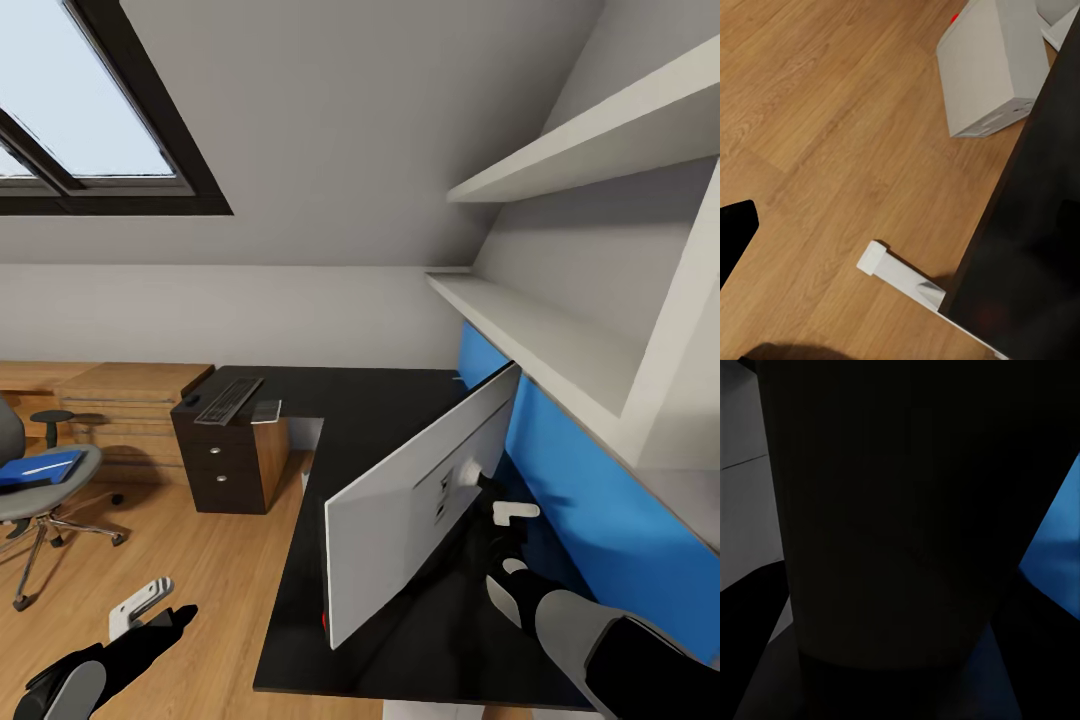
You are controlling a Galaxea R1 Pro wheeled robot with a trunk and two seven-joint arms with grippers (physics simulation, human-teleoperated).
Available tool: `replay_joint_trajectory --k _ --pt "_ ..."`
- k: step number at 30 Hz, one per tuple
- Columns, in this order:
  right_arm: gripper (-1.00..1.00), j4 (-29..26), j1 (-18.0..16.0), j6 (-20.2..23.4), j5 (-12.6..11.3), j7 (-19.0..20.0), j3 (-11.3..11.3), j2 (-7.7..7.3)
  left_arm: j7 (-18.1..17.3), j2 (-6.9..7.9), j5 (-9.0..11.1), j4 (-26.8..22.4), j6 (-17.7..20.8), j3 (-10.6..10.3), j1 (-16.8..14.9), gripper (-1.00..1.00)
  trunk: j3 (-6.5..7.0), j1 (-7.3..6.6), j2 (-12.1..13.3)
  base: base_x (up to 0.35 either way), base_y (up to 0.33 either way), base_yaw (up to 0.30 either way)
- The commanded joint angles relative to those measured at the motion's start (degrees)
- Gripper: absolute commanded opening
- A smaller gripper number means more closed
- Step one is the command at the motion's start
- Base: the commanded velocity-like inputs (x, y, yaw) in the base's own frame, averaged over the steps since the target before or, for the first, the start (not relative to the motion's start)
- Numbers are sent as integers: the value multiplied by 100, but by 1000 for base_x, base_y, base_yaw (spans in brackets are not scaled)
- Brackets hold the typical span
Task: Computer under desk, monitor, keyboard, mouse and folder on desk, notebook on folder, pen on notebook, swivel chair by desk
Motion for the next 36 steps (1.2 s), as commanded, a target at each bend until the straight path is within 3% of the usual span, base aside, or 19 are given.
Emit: replay_joint_trajectory --k 1,23,36 --pt "-100 -2 -3 -9 -75 -37 18 -2 52 1 62 -8 15 0 -5 100 -12 3 -11 0 0 0" --pt "-100 -2 -3 -1 -66 -37 18 -2 52 1 66 -8 15 0 -5 100 -12 3 -11 47 0 0" --pt "-100 -2 -3 -1 -66 -37 19 -2 52 0 67 -8 15 0 -5 100 -12 3 -11 143 0 0"
